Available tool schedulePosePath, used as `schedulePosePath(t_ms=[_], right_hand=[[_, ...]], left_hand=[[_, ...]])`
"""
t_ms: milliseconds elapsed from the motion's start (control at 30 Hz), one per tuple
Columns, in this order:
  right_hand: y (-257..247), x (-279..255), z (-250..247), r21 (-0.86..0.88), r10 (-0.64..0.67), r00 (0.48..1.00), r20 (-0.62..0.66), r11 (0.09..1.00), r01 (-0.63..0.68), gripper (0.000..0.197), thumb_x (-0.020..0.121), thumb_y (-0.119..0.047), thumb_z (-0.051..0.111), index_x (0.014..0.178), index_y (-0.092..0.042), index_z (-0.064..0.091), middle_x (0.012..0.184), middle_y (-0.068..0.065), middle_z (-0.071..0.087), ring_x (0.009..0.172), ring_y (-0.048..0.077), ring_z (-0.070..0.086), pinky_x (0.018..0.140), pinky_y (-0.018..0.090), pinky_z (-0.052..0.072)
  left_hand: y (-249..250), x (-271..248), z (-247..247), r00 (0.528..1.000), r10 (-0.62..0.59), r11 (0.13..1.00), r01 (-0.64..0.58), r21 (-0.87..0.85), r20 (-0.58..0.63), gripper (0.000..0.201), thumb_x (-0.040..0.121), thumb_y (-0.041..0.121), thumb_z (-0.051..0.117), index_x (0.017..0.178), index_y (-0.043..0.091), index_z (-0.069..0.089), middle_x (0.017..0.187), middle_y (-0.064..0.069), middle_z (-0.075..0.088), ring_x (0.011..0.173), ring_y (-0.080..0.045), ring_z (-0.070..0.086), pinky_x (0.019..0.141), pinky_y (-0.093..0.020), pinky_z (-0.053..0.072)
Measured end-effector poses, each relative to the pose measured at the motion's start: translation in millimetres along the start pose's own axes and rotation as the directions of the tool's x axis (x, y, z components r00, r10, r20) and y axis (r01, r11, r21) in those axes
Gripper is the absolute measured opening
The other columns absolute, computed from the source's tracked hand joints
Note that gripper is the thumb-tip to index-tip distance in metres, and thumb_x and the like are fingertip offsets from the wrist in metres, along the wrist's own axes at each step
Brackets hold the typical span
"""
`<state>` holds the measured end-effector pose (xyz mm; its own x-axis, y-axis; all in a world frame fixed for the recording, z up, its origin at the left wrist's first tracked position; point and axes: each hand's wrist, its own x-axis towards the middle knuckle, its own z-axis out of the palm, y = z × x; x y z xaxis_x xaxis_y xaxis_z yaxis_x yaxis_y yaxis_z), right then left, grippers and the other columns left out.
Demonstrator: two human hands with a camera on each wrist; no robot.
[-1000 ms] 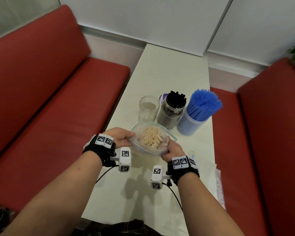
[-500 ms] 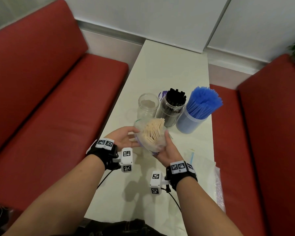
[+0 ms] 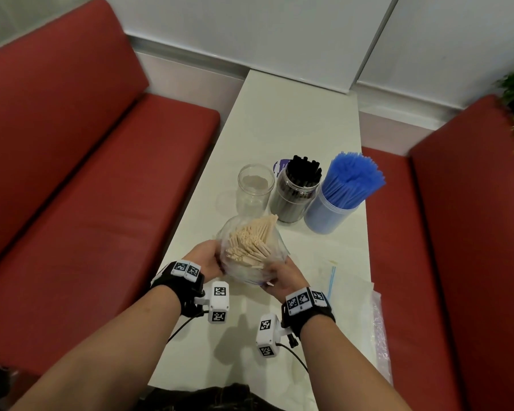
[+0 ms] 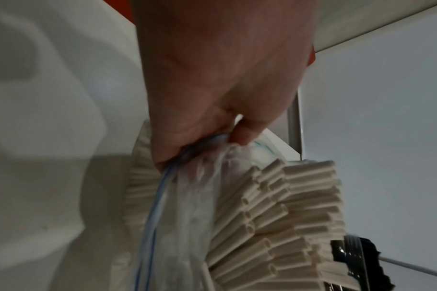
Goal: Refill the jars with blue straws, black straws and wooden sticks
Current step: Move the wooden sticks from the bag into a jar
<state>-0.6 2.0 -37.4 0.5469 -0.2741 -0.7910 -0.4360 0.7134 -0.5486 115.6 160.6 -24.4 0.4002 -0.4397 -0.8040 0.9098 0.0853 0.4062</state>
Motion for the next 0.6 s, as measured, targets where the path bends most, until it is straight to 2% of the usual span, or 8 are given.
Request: schedulePosePath(t_ms=[100,167,233,333,433,500,533,600], right_hand=[[1,0,-1,-0.071,-0.018,0.999,-0.043,0.997,0.015,0.039,0.083,0.017,0.047,0.104,-0.015,0.058,0.103,0.015,0.057,0.09,0.028,0.052,0.068,0.04,0.051],[2,-1,-2,-0.106,-0.043,0.999,-0.032,0.994,0.04,0.039,0.085,0.015,0.046,0.106,-0.014,0.062,0.099,0.014,0.058,0.089,0.028,0.053,0.07,0.04,0.053],[0,-2,-1,-0.157,-0.116,0.993,-0.012,0.981,0.113,0.04,0.089,0.01,0.048,0.117,-0.014,0.064,0.102,0.016,0.062,0.092,0.029,0.057,0.073,0.039,0.056],[-7,-3,4,-0.331,-0.322,0.946,-0.031,0.897,0.294,0.06,0.087,0.006,0.055,0.141,-0.016,0.046,0.125,0.017,0.06,0.1,0.03,0.061,0.074,0.038,0.056],[-13,-6,8,-0.64,-0.556,0.827,-0.081,0.665,0.385,0.099,0.079,-0.003,0.07,0.157,-0.03,0.016,0.145,0.012,0.035,0.124,0.031,0.047,0.097,0.044,0.047],[-13,-11,11,-0.805,-0.675,0.737,0.042,0.414,0.425,0.106,0.074,-0.012,0.075,0.158,-0.032,0.013,0.154,0.007,0.029,0.136,0.027,0.037,0.11,0.049,0.037],[-12,-13,14,-0.85,-0.689,0.715,0.119,0.301,0.432,0.105,0.074,-0.018,0.077,0.158,-0.03,0.016,0.157,0.004,0.027,0.141,0.025,0.032,0.113,0.05,0.032],[-8,-13,17,-0.886,-0.656,0.724,0.213,0.182,0.426,0.104,0.074,-0.028,0.079,0.158,-0.023,0.018,0.162,0.001,0.023,0.148,0.023,0.021,0.116,0.049,0.023]], left_hand=[[3,3,-7,0.975,-0.101,0.994,0.089,0.069,0.2,0.049,0.09,0.042,0.054,0.113,0.007,0.078,0.13,-0.014,0.069,0.11,-0.032,0.072,0.09,-0.039,0.056],[6,4,-2,0.952,-0.12,0.982,0.072,0.175,0.281,0.065,0.095,0.063,0.055,0.128,0.01,0.072,0.134,-0.016,0.067,0.121,-0.032,0.066,0.099,-0.043,0.051],[5,4,5,0.974,-0.085,0.958,0.022,0.285,0.21,0.07,0.092,0.064,0.058,0.134,0.009,0.066,0.136,-0.018,0.065,0.125,-0.032,0.063,0.109,-0.045,0.044],[7,5,8,0.992,0.033,0.957,-0.065,0.283,0.118,0.06,0.099,0.05,0.057,0.141,0.008,0.058,0.137,-0.019,0.063,0.119,-0.034,0.062,0.097,-0.048,0.049],[13,3,9,0.993,0.098,0.966,-0.109,0.234,0.059,0.049,0.101,0.046,0.057,0.137,0.012,0.059,0.123,-0.015,0.07,0.106,-0.029,0.07,0.075,-0.046,0.059],[15,2,10,0.995,0.102,0.974,-0.104,0.204,0.017,0.044,0.101,0.046,0.057,0.13,0.013,0.059,0.105,-0.017,0.075,0.087,-0.031,0.076,0.062,-0.042,0.061],[16,1,11,0.995,0.096,0.977,-0.095,0.191,0.003,0.042,0.101,0.046,0.057,0.126,0.013,0.058,0.102,-0.017,0.076,0.079,-0.031,0.077,0.056,-0.041,0.06],[15,2,12,0.997,0.075,0.984,-0.076,0.16,0.012,0.047,0.103,0.046,0.055,0.13,0.008,0.058,0.107,-0.019,0.075,0.08,-0.033,0.076,0.056,-0.041,0.06]])
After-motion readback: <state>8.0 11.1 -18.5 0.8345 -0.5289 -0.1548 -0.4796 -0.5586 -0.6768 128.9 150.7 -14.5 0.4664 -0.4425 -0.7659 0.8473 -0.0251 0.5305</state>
